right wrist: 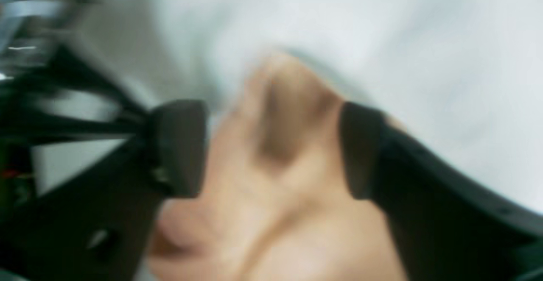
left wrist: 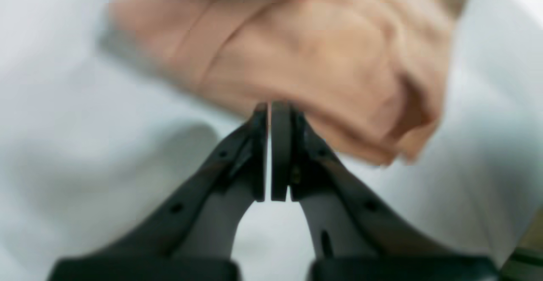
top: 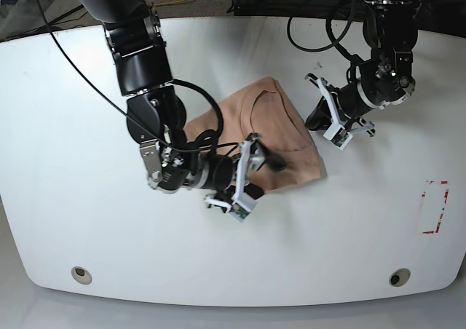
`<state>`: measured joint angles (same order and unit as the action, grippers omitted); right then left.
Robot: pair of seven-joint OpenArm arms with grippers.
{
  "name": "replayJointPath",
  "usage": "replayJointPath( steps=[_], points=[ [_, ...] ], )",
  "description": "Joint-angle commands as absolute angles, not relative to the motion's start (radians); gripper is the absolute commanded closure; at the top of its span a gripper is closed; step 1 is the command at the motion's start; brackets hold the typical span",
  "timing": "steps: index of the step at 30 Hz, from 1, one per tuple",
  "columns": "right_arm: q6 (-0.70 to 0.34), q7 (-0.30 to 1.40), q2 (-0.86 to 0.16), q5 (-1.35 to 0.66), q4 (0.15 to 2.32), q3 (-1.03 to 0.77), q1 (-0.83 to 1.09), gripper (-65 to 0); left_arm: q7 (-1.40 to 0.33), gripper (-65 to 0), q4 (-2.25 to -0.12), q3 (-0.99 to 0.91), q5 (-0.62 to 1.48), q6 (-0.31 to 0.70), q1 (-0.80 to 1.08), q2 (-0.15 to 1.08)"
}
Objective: Fold the T-shirt properly
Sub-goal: 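Press and tuck the folded bundle with both grippers, then straighten the folded shirt's edge with the right gripper near the smiley print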
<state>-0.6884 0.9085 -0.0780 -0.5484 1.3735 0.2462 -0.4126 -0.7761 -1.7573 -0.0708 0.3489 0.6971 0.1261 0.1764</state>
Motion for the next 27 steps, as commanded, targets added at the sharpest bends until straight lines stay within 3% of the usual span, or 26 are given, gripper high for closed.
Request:
replayJointPath(
  steps=[1, 3, 6, 12, 18, 27],
  points=[
    [-0.698, 0.885, -0.116, -0.578, 1.366, 0.188, -0.444, -29.2, -0.757, 0.0, -1.776, -0.021, 0.363, 0.698, 0.114, 0.185],
    [-0.698, 0.880, -0.150, -0.578, 1.336, 0.147, -0.464, -21.1, -0.757, 0.0, -1.776, 0.027, 0.363, 0.698, 0.094, 0.179],
    [-0.698, 0.875, -0.209, -0.578, 1.259, 0.116, -0.493, -16.2, -0.757, 0.0, -1.778, 0.082, 0.363, 0.698, 0.073, 0.156],
    [-0.698, 0.756, -0.315, -0.535, 1.121, 0.110, -0.526, -16.0, -0.757, 0.0, -1.782, 0.127, 0.364, 0.698, 0.071, 0.134],
    [-0.698, 0.699, -0.340, -0.401, 1.013, 0.108, -0.512, -16.0, -0.757, 0.0, -1.771, 0.061, 0.364, 0.698, 0.077, 0.101],
    [-0.698, 0.748, -0.300, -0.372, 1.222, 0.125, -0.274, -15.4, -0.757, 0.0, -1.715, -0.139, 0.364, 0.698, 0.071, 0.015]
  ],
)
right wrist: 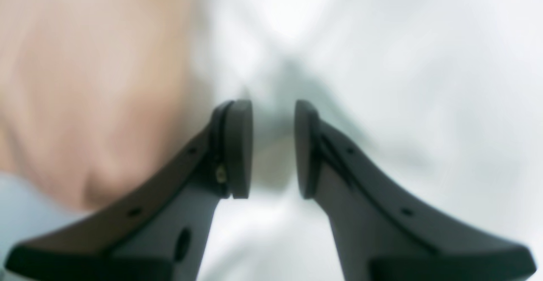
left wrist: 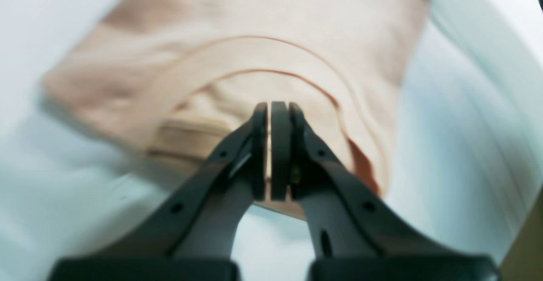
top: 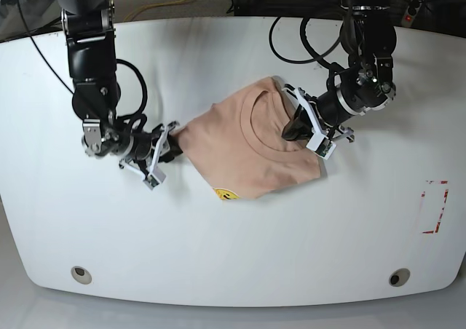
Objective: Fold the T-shirt properly
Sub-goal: 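Straighten the folded shirt's edge with the right gripper near the smiley print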
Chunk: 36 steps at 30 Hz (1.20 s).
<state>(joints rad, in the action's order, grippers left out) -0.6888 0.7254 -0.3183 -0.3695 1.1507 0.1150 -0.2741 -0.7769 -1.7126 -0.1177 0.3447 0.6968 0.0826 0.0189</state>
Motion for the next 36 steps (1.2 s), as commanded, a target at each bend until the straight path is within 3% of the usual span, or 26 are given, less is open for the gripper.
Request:
replayJointPath(
  steps=[1, 11, 17, 25, 36],
  points=[
    [-0.698, 0.768, -0.288, -0.372, 1.260, 0.137, -0.252, -15.4, -0.757, 0.0, -1.710, -0.148, 0.364, 0.698, 0.070, 0.016],
    [-0.698, 0.889, -0.171, -0.371, 1.527, 0.285, -0.077, -15.4, -0.759, 0.0, -1.705, -0.223, 0.371, 0.698, 0.074, 0.088],
    [-0.698, 0.949, -0.189, -0.371, 1.621, 0.289, -0.058, -15.4, -0.762, 0.0, -1.705, -0.317, 0.371, 0.698, 0.077, 0.128],
    [-0.698, 0.949, -0.277, -0.383, 1.649, 0.254, -0.101, -15.4, -0.762, 0.0, -1.701, -0.341, 0.371, 0.698, 0.117, 0.189],
    [-0.698, 0.951, -0.173, -0.381, 1.647, 0.245, -0.202, -16.0, -0.760, 0.0, -1.669, -0.334, 0.369, 0.698, 0.142, 0.185]
  ],
)
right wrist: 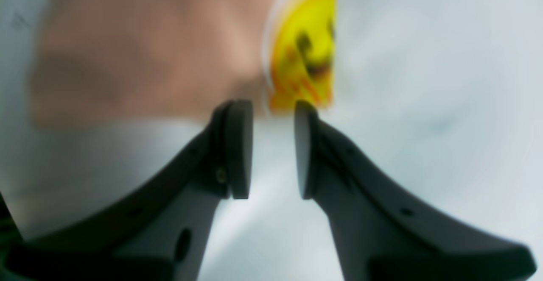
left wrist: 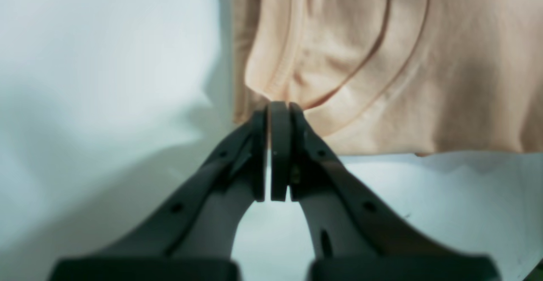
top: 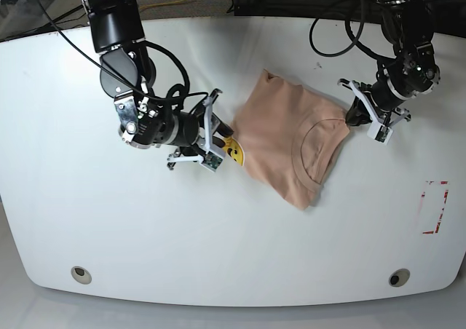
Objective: Fold the T-shirt properly
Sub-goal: 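Straighten the folded shirt's edge with the right gripper near the smiley print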
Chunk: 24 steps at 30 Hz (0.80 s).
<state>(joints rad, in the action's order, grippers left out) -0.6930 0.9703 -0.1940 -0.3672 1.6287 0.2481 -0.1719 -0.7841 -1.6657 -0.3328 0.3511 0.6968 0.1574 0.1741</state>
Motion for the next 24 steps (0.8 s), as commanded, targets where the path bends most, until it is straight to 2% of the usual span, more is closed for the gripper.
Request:
replayJointPath(
  steps=[1, 7, 14, 18, 24],
  points=[
    [-0.698, 0.951, -0.159, -0.374, 1.644, 0.245, -0.211, -16.0, -0.760, 0.0, -1.649, -0.331, 0.371, 0.698, 0.139, 0.183],
    [-0.698, 0.917, -0.105, -0.371, 1.480, 0.246, -0.271, -16.0, -0.760, 0.0, -1.609, -0.323, 0.366, 0.698, 0.131, 0.157],
    [-0.698, 0.661, -0.130, -0.371, 1.162, 0.328, -0.349, -16.0, -0.760, 0.0, -1.596, -0.328, 0.366, 0.698, 0.133, 0.180],
    [-0.698, 0.685, -0.133, -0.384, 1.130, 0.297, -0.384, -15.4, -0.760, 0.0, -1.564, -0.328, 0.371, 0.698, 0.128, 0.188],
    [-0.698, 0.788, -0.136, -0.374, 1.224, 0.107, -0.386, -15.9, -0.760, 0.0, -1.567, -0.328, 0.371, 0.698, 0.128, 0.189]
  ],
)
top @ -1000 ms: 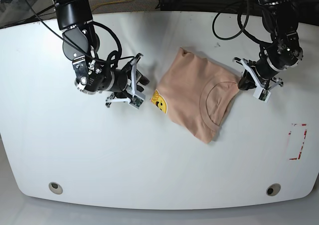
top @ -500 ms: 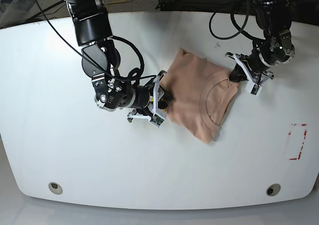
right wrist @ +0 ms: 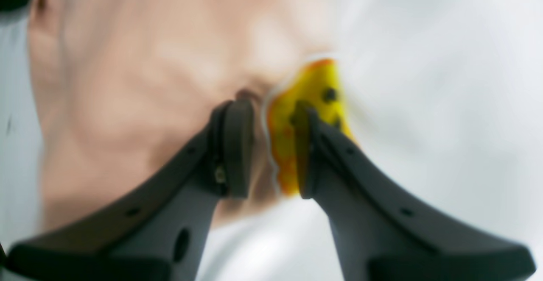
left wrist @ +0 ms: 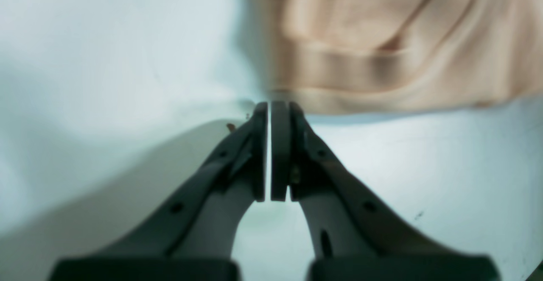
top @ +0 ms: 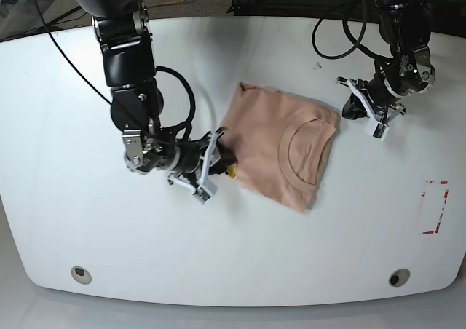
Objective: Fold the T-shirt properly
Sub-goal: 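Straighten the folded shirt's edge with the right gripper near the smiley print, then grasp the folded shirt with the left gripper and drag it toward the table edge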
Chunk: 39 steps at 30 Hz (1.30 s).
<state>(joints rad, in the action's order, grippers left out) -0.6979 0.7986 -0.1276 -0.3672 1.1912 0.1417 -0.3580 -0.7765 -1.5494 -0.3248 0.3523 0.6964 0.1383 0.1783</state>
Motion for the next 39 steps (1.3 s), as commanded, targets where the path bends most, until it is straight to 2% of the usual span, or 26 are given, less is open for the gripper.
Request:
replayJointPath(
  steps=[1, 9, 12, 22, 27, 34, 39],
  points=[
    [-0.698, 0.788, -0.136, -0.372, 1.224, 0.084, -0.386, -15.9, -0.760, 0.0, -1.567, -0.328, 0.371, 0.698, 0.128, 0.189],
    [-0.698, 0.745, -0.200, -0.367, 1.219, 0.054, -0.403, -16.0, -0.760, 0.0, -1.569, -0.326, 0.372, 0.698, 0.125, 0.188],
    [-0.698, 0.705, -0.208, -0.298, 1.182, 0.076, -0.409, -16.0, -0.760, 0.0, -1.587, -0.326, 0.372, 0.698, 0.124, 0.186],
    [-0.698, 0.601, -0.124, -0.059, 1.056, 0.108, -0.433, -15.4, -0.762, 0.0, -1.672, -0.323, 0.372, 0.698, 0.124, 0.185],
    [-0.698, 0.697, -0.085, -0.047, 1.214, 0.113, -0.320, -15.4, -0.766, 0.0, -1.679, -0.326, 0.366, 0.698, 0.087, 0.185],
    [-0.698, 0.863, -0.041, -0.047, 1.483, 0.254, -0.128, -15.4, -0.926, 0.0, -1.684, -0.326, 0.364, 0.693, -0.015, 0.186],
    [-0.698, 0.888, 0.004, -0.047, 1.572, 0.403, -0.015, -15.4, -0.955, 0.0, -1.684, -0.320, 0.372, 0.601, -0.035, 0.183]
  ],
)
